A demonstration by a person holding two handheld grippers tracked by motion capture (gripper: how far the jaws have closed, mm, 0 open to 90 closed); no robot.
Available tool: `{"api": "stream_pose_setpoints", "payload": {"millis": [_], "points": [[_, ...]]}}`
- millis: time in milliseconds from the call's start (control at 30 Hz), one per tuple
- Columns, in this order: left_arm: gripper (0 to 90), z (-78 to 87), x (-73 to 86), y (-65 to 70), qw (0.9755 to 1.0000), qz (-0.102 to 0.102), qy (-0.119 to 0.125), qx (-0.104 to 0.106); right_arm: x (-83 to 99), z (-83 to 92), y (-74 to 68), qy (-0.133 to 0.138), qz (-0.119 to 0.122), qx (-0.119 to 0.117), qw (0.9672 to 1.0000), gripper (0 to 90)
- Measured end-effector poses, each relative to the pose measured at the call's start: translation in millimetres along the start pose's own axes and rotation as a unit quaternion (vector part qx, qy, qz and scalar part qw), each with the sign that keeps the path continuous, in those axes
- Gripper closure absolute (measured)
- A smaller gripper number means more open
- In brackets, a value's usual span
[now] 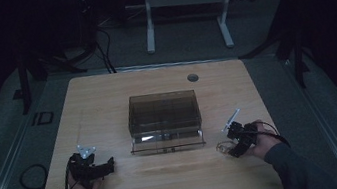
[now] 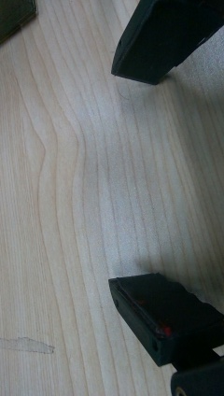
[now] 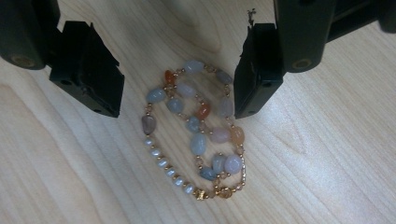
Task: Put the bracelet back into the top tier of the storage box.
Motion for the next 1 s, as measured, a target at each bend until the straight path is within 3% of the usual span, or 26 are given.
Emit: {"api": "stream_pose_setpoints", "payload": {"millis": [300, 700, 833, 1000], "points": [[2.3, 0.0, 0.1, 0.9, 1.0, 0.0, 0.0, 0.001, -4.2, -8.5, -3.2, -0.026, 0.017, -0.005, 0.9995, 30.5], [2.3, 0.0, 0.1, 1.4, 1.0, -0.002, 0.0, 0.003, -9.6, -14.7, -1.8, -0.045, 0.02, -0.02, 0.9986, 34.2], [2.3, 0.1, 0.1, 1.4, 1.0, -0.002, 0.0, 0.003, -10.2, -15.0, -1.5, -0.048, 0.018, -0.029, 0.9982, 37.1], [2.3, 0.1, 0.2, 1.6, 1.0, -0.003, 0.0, 0.004, -12.4, -13.4, 0.2, -0.058, 0.017, -0.037, 0.9975, 53.5]]}}
Point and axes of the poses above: each handheld gripper's, and its own axes: z roughly backward along the jaws, x roughly out of its underside, y roughly to its right, the point moved 5 cm from there along -z, roughly forward along the jaws, and after that the axes turned 4 degrees about y, right-handed, at the moved point
